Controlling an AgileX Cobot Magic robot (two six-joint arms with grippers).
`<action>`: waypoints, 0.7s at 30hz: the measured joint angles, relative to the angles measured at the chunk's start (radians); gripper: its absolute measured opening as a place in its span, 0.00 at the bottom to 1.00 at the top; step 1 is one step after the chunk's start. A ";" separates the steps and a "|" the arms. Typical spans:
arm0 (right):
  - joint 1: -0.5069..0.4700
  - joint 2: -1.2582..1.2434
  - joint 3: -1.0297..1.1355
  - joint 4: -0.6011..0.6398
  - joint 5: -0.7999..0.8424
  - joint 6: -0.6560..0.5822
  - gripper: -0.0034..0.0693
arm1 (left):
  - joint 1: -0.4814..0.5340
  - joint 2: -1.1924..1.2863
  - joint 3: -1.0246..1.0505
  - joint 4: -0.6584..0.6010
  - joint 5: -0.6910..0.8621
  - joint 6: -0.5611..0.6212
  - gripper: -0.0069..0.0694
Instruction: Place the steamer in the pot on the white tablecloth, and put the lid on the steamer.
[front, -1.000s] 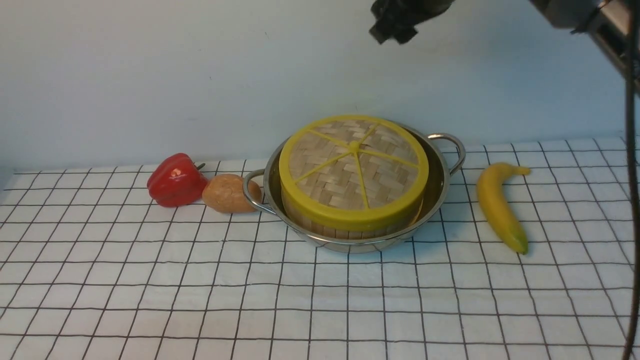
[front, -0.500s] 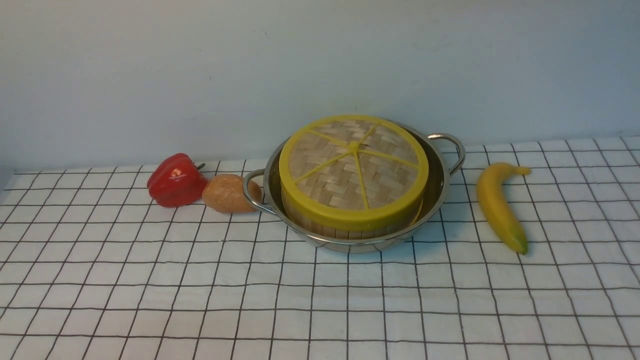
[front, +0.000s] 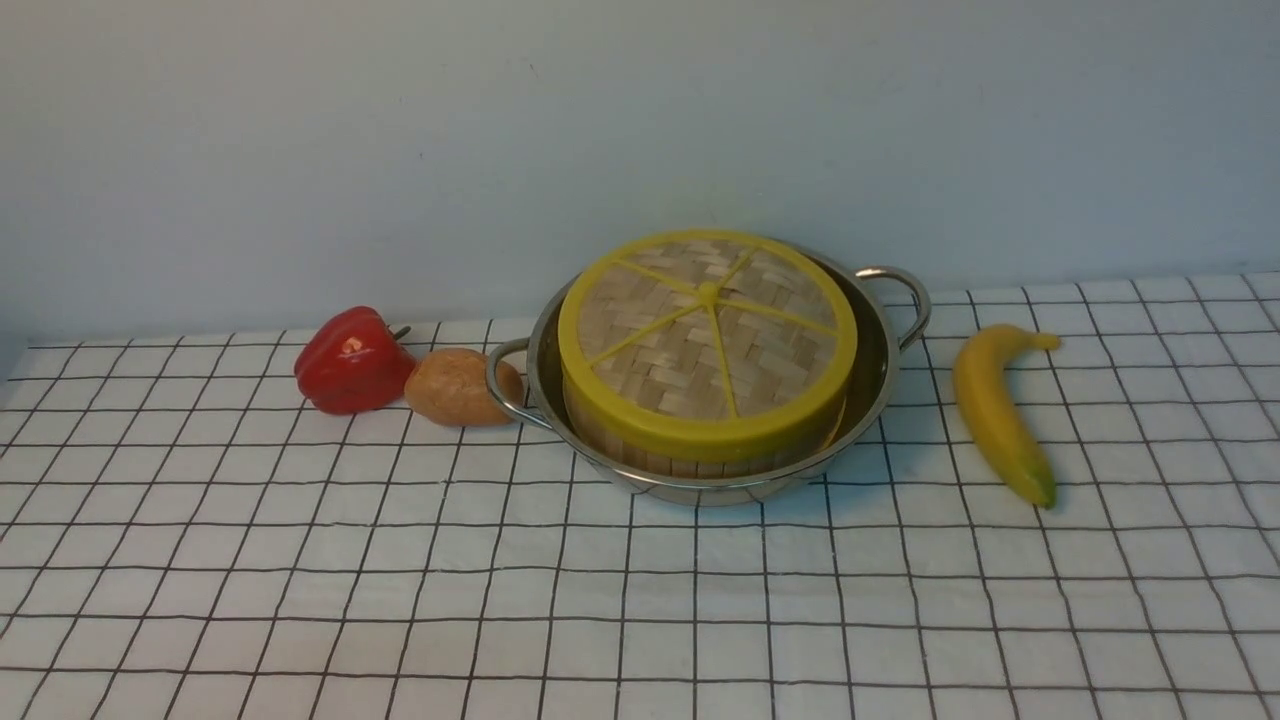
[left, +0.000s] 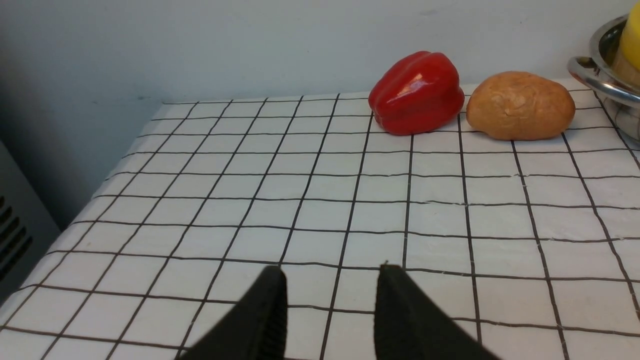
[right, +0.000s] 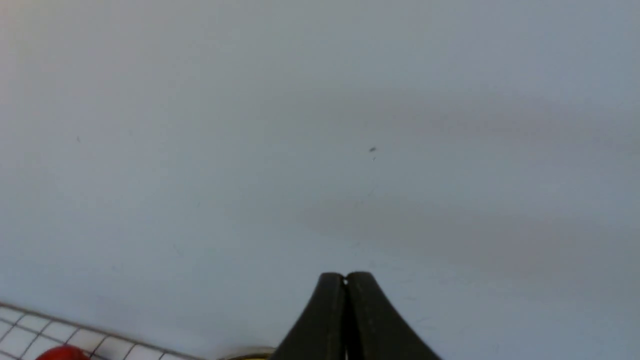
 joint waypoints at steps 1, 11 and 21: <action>0.000 -0.029 -0.001 0.000 -0.001 0.000 0.08 | 0.000 0.000 0.000 0.000 0.000 0.000 0.41; 0.000 -0.325 0.234 0.008 -0.009 -0.034 0.13 | 0.000 0.000 0.000 0.000 0.000 0.000 0.41; -0.025 -0.726 1.003 -0.026 -0.372 0.006 0.19 | 0.000 0.000 0.000 0.000 0.000 0.000 0.41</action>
